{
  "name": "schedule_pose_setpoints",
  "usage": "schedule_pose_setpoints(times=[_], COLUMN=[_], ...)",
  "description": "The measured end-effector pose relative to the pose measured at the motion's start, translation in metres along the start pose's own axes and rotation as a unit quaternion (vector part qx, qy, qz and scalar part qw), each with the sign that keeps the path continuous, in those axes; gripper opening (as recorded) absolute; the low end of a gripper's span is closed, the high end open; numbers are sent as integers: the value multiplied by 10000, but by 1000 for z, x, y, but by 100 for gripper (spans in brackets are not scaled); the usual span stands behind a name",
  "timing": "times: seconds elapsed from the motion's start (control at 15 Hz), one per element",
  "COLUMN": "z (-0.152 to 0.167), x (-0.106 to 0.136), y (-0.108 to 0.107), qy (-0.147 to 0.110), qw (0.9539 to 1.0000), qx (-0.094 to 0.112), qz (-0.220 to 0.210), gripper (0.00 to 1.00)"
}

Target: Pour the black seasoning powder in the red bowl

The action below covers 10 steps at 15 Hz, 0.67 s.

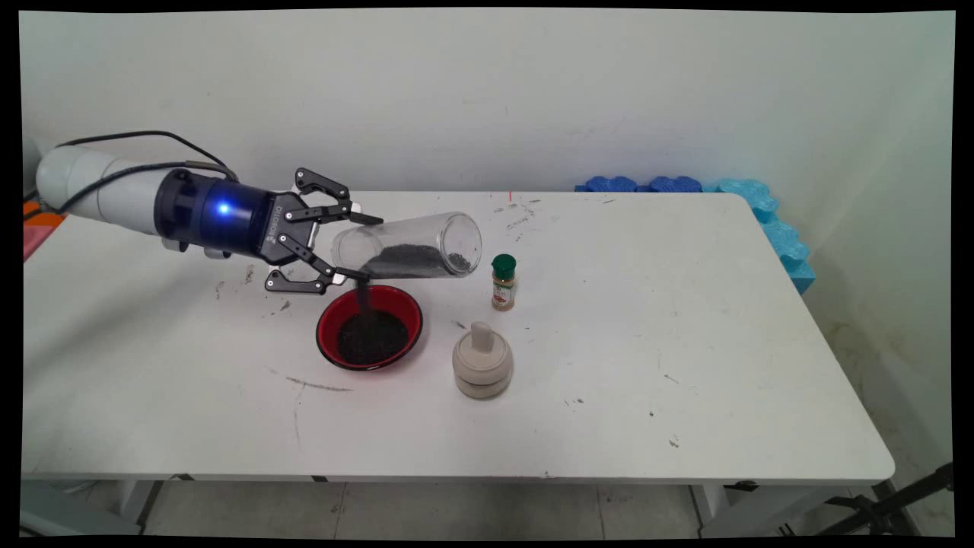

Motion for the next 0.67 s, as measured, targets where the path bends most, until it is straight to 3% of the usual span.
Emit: schedule_pose_setpoints(times=[0.67], z=[-1], x=[1], y=[0], qy=[5], qw=[10000], qx=[-46], qz=[-9], gripper=[0])
